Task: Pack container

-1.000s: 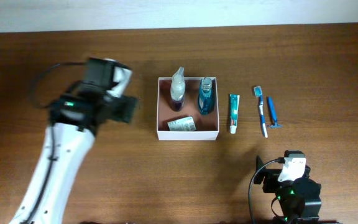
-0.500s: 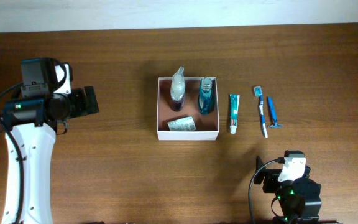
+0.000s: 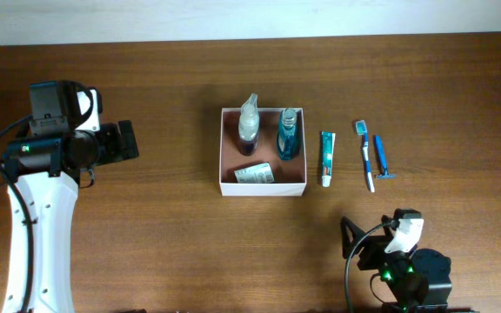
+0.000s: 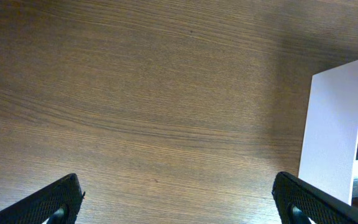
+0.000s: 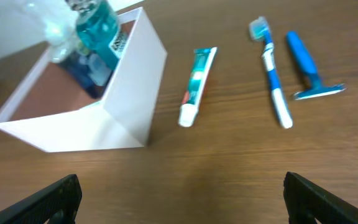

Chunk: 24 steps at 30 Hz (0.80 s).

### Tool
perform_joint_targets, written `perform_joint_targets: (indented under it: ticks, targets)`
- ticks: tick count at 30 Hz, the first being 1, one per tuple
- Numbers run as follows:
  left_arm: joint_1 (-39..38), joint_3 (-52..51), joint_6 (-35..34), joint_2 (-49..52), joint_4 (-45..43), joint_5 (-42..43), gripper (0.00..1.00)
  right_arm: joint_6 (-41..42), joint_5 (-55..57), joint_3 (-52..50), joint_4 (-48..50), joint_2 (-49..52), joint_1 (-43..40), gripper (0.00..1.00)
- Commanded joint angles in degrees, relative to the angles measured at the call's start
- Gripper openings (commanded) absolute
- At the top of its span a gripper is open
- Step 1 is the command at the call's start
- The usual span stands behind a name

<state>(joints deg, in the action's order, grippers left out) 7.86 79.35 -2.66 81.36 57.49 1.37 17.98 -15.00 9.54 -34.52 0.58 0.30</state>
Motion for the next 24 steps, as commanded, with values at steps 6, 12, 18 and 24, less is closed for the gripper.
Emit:
perform_joint_targets:
  ticks: [6,12,18,24]
  targets:
    - [0.2,0.6,-0.4,-1.0,0.1,0.8,1.00,3.3,4.7,15.0,-0.8,16.5,-0.3,0.99]
    - [0.2,0.6,-0.4,-1.0,0.1,0.8,1.00,-1.6,9.9,41.8,-14.5,49.3,-0.3,0.99]
    - [0.2,0.6,-0.4,-1.0,0.1,0.8,1.00,-1.7,0.0,65.7,-27.9,76.2,-0.3,0.99]
    - [0.2,0.6,-0.4,-1.0,0.1,0.8,1.00,-1.3,-2.6,68.0,-27.4,93.8,1.9,0.99]
